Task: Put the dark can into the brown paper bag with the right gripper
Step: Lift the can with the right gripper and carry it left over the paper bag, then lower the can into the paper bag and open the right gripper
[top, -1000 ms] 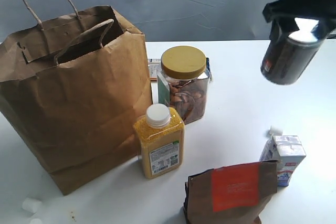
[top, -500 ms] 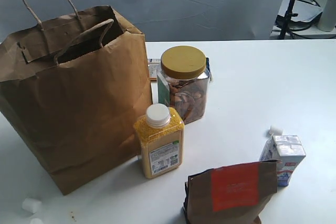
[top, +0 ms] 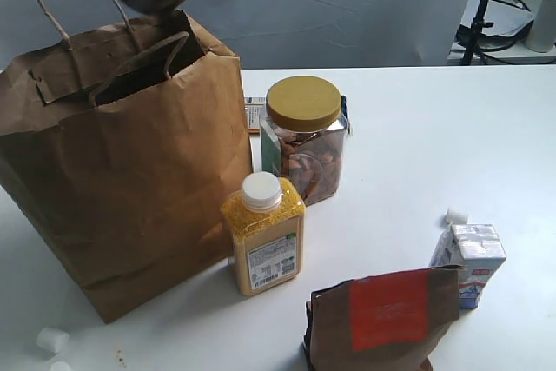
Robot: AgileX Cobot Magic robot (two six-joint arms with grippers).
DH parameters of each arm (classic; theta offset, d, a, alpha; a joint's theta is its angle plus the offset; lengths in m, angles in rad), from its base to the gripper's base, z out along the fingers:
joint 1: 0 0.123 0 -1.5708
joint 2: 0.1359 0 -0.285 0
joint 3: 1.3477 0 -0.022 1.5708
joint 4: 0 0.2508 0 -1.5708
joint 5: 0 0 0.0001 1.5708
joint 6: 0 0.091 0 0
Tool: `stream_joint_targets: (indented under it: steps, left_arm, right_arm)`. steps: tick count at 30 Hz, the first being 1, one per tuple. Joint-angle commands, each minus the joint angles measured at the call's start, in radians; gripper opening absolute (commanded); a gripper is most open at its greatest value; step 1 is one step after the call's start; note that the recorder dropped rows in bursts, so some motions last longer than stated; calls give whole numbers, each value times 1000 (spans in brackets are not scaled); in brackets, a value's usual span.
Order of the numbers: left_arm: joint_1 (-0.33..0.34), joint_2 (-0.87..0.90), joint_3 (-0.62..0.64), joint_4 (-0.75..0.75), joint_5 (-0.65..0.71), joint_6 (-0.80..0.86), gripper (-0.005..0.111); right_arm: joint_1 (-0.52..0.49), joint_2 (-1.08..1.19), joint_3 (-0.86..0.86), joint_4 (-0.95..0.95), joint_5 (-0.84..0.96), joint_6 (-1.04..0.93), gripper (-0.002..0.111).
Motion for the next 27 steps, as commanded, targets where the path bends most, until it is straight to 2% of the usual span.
stream_joint_targets:
  steps: [1,8,21,23,26,27]
  left_arm:
    - [-6,-3,4,3,-5,-3,0]
    - [-6,-3,4,3,-5,-3,0]
    - [-6,-3,4,3,-5,-3,0]
    - [-6,-3,4,3,-5,-3,0]
    - [-6,-3,4,3,-5,-3,0]
    - [-6,-3,4,3,-5,-3,0]
  right_arm:
    - [43,91,-7,26,-106,-19,0]
    - [69,198,-7,26,-167,-30,0]
    - [71,289,-7,42,-167,-56,1]
    - [71,291,-7,48,-167,-62,7]
    - [71,293,-7,53,-167,-65,26]
    - [71,293,-7,53,-167,-65,35]
